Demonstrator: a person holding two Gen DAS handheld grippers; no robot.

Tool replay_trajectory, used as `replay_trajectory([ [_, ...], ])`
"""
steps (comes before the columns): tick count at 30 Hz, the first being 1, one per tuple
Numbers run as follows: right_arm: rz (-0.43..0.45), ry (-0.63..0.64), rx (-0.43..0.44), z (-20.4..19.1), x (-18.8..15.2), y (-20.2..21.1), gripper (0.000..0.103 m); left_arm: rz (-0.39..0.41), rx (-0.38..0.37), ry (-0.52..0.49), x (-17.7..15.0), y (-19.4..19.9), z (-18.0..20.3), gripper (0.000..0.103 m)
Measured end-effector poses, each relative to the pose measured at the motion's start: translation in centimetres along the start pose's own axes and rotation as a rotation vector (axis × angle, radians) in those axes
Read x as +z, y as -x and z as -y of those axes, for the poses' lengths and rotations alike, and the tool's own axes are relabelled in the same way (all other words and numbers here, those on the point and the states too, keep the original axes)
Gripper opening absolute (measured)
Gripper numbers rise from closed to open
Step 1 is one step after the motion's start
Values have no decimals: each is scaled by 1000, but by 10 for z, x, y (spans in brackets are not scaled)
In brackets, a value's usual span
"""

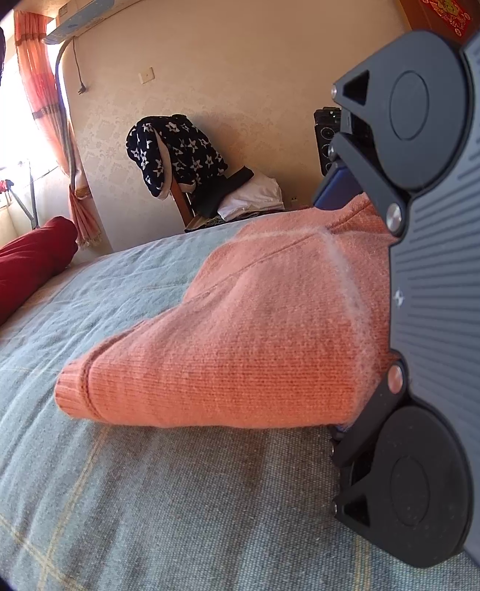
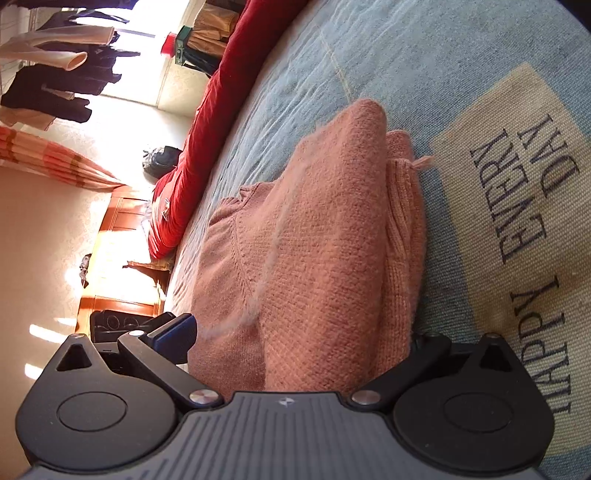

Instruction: Fold clothes

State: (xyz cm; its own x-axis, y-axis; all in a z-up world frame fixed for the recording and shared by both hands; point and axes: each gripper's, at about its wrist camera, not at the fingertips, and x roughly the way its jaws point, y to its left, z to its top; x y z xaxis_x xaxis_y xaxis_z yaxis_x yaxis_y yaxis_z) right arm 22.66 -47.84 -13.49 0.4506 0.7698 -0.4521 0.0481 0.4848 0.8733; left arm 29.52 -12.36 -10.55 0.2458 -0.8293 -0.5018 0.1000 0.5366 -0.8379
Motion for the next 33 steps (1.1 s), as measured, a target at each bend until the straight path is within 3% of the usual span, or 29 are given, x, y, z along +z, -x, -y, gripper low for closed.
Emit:
replay_trajectory([
  [9,-23,84,-47,-35,0,2,103,3,-37,-22,0,8,13,101],
  [15,-26,100,-30,-54,-6,1,103,40,-58,-33,-2,29,19,101],
  [24,-68,142,-4,-93,-23,-24,103,118,-49,-32,-15,89,9,101],
  [33,-145,182,23,-144,-51,-80,103,193,-19,-21,-29,170,-22,101],
])
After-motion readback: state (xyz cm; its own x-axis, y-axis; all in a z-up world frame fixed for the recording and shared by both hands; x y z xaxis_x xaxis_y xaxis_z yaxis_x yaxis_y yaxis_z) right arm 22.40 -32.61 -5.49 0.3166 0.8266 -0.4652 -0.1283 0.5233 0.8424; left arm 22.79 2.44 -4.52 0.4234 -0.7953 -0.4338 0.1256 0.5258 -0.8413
